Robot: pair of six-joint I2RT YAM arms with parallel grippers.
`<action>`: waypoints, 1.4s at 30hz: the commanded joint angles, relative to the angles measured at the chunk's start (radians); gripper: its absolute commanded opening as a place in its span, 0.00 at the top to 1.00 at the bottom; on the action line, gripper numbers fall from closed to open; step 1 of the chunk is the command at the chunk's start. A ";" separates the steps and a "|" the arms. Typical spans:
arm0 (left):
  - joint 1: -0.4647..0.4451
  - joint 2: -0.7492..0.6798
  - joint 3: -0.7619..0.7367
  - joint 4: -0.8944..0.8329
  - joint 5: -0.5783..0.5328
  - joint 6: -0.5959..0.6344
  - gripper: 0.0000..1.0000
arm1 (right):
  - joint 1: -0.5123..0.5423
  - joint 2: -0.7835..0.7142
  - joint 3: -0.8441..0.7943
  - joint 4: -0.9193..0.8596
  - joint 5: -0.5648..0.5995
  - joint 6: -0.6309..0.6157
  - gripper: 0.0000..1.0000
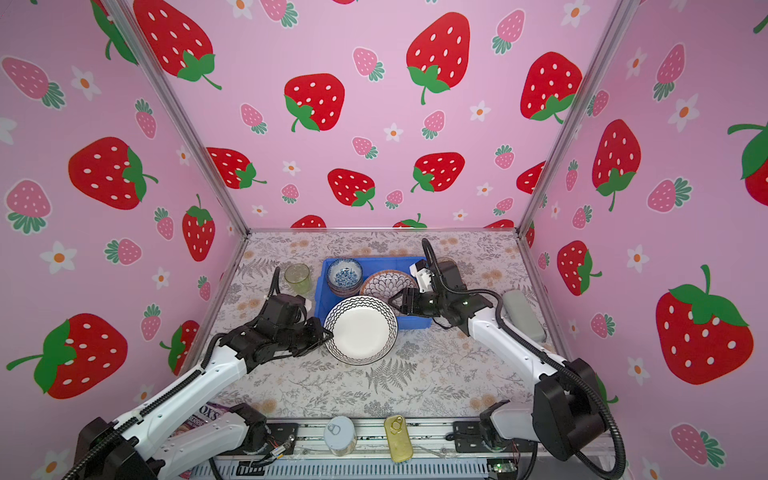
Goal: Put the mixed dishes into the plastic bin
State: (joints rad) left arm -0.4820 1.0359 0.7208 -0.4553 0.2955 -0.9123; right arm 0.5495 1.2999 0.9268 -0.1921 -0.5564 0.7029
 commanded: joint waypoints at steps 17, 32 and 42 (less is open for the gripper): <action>0.000 0.361 0.461 0.133 0.104 0.063 1.00 | -0.266 -0.318 -0.079 -0.200 0.003 -0.068 0.01; -0.013 0.582 0.631 0.138 -0.008 -0.005 1.00 | -0.335 -0.423 -0.098 -0.306 0.034 -0.119 0.01; -0.077 0.595 0.595 0.167 -0.214 -0.116 1.00 | -0.358 -0.397 -0.098 -0.302 -0.007 -0.167 0.01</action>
State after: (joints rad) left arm -0.5442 1.6485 1.2720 -0.4141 0.1429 -0.9535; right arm 0.2031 0.9051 0.8394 -0.4808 -0.5377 0.5747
